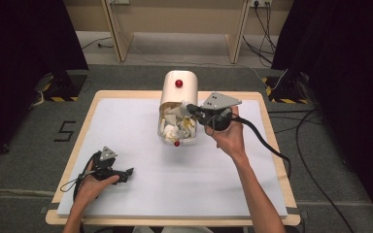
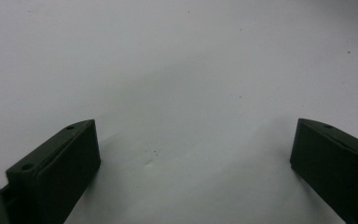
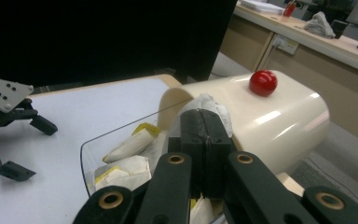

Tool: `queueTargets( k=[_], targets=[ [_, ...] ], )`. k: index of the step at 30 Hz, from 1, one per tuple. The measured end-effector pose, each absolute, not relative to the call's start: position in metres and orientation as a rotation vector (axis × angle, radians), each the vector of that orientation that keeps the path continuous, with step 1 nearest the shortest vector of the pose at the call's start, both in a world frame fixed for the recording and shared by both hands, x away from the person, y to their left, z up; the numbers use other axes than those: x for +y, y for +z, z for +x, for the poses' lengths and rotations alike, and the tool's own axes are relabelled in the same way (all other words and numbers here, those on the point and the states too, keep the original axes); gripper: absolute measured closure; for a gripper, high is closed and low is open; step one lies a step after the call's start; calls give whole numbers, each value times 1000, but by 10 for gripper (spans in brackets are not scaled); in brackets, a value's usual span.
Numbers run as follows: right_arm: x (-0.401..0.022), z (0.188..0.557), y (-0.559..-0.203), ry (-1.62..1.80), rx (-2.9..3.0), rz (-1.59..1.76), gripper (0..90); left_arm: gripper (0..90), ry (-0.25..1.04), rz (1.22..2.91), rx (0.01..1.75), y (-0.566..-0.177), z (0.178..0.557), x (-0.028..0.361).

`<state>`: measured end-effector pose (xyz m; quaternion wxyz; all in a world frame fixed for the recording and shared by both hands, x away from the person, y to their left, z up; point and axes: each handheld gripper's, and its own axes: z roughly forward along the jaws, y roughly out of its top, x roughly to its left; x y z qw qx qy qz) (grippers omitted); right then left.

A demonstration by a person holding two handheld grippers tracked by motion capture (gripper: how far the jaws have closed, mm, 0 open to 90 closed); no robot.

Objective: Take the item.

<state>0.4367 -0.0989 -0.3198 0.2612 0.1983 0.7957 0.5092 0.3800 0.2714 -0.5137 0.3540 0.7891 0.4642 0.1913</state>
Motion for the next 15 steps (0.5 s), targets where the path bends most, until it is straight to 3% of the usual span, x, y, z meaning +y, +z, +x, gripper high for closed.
queueTargets(
  k=[15],
  targets=[
    [-144,442,-304,1442,2055,647,900,4,495,2041,1201,-514,380,271]
  ],
)
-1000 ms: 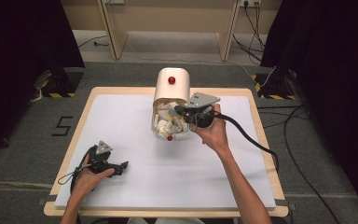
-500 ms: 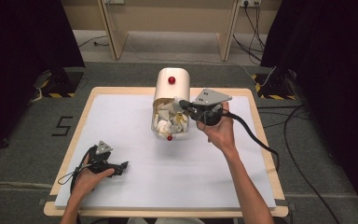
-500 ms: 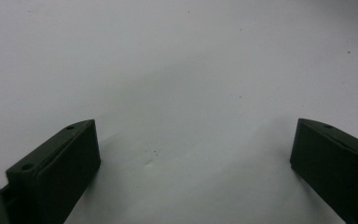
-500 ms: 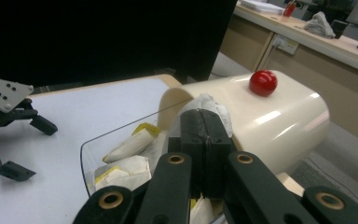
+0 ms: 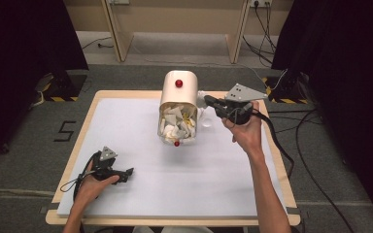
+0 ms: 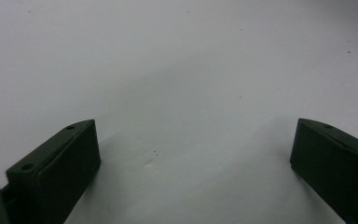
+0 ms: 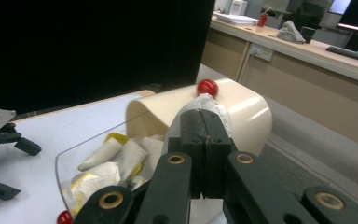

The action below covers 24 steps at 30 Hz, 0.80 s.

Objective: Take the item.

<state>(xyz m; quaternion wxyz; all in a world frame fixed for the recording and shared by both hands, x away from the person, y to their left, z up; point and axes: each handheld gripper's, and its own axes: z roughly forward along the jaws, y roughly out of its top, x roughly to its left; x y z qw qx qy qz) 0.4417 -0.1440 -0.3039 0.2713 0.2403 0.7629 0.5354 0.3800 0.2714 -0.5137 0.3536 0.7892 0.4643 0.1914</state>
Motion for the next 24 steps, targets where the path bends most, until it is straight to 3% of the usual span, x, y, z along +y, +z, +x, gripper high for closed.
queueTargets(
  k=[24],
  targets=[
    [-173,486,-339,1341,2042,835,900,4,495,2040,1201,-514,380,271]
  ],
)
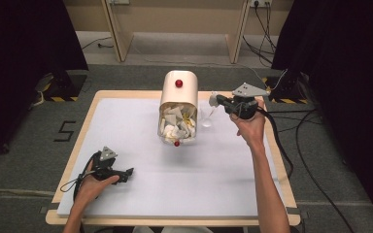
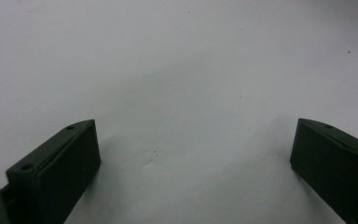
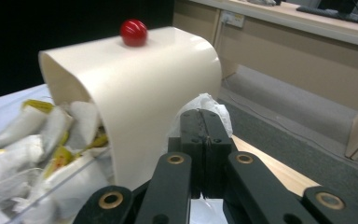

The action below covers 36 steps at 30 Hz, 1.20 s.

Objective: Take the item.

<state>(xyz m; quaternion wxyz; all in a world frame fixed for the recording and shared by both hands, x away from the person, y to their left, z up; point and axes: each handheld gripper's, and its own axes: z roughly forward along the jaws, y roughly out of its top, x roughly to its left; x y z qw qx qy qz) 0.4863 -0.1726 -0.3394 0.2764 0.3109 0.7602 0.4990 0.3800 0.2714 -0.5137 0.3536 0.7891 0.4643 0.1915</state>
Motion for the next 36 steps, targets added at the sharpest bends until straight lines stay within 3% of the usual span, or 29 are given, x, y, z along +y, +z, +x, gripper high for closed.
queueTargets(
  k=[36],
  targets=[
    [-164,564,-374,1169,2094,986,900,4,493,2041,1201,-514,380,271]
  ],
)
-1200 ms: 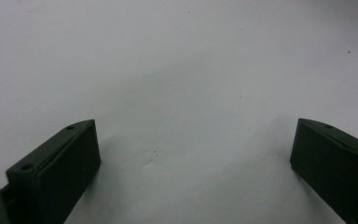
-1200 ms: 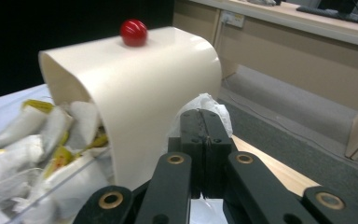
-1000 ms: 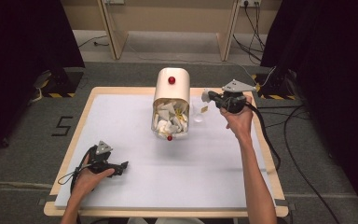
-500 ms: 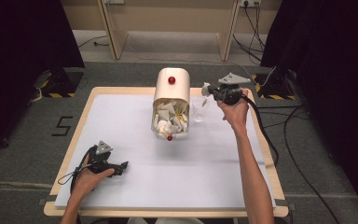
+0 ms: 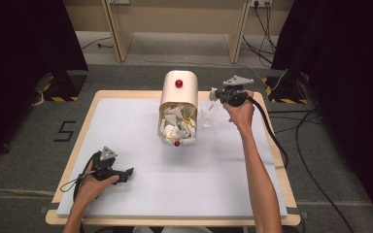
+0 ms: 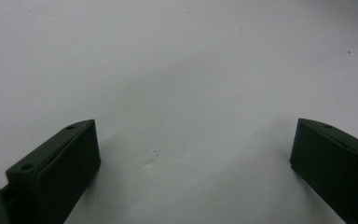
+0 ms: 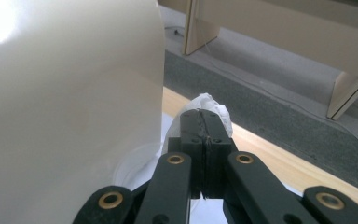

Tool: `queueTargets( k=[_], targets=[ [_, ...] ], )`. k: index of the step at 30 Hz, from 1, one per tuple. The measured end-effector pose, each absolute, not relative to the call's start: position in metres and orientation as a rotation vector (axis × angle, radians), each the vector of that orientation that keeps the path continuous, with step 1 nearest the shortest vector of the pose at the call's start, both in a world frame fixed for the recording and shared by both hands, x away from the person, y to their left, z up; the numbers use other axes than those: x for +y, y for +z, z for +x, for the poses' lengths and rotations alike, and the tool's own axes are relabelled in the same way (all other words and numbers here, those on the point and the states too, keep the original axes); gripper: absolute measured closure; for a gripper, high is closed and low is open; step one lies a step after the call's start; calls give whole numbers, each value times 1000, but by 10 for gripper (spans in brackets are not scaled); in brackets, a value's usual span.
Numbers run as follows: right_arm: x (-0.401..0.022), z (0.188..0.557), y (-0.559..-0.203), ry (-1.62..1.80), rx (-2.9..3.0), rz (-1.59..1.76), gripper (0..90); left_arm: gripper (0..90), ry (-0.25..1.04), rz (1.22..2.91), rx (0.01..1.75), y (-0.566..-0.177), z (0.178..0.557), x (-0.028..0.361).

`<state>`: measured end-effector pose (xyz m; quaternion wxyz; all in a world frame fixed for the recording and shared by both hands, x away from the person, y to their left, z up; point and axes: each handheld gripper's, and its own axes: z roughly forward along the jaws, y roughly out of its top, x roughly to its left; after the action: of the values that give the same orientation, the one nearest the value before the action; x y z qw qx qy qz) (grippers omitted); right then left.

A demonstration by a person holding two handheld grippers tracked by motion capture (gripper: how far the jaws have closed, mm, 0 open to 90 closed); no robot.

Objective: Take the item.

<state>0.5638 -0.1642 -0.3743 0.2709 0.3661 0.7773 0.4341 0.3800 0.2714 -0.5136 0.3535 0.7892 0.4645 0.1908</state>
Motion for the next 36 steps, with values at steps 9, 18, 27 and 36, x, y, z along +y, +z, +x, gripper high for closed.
queueTargets(
  k=[9,18,27,36],
  targets=[
    [-164,569,-397,1127,2146,1010,900,4,494,2041,1201,-514,380,271],
    [-157,568,-409,1109,2192,996,887,4,494,2040,1200,-514,380,271],
    [-157,557,-412,1186,2102,1057,512,4,495,2040,1201,-514,380,271],
    [-167,538,-413,1223,2084,1087,355,4,495,2041,1201,-514,380,271]
  ],
)
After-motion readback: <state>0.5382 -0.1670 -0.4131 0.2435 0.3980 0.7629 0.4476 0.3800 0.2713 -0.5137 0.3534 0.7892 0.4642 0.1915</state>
